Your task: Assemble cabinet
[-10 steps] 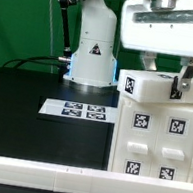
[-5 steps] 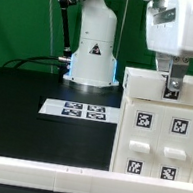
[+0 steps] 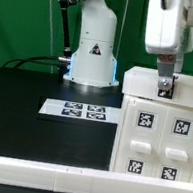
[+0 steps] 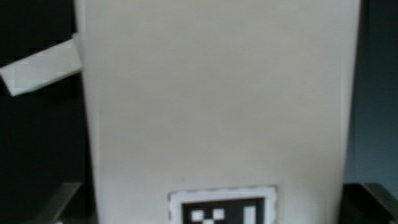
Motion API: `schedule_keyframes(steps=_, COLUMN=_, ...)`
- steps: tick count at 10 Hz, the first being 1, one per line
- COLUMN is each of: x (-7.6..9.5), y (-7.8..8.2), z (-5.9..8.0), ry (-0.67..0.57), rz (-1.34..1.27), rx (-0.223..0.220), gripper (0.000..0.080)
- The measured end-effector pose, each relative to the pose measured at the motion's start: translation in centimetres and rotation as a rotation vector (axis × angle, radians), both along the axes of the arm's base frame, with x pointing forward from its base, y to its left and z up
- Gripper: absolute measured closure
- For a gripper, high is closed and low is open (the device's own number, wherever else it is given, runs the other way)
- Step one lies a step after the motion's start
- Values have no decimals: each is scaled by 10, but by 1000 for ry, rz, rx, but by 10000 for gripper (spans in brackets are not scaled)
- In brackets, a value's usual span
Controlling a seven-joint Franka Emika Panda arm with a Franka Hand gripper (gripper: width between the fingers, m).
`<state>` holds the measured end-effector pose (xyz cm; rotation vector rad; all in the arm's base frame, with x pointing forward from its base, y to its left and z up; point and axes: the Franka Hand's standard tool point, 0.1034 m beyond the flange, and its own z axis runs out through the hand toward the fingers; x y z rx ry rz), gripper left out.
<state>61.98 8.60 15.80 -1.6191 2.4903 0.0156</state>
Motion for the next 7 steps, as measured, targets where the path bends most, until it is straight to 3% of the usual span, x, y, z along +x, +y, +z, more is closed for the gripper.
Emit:
schedule_keyframes(steps=2, x=1, y=1, z=1, ry=-12, rz=-47, rx=35, gripper=240)
schedule_keyframes(steps=5, x=2, y=0, z=0, ry=-18, rz=-56, rx=48, gripper=240)
schedule_keyframes(steps=7, x=1, y=2, z=-1, ry=-20, rz=-25, rx=45, gripper=45)
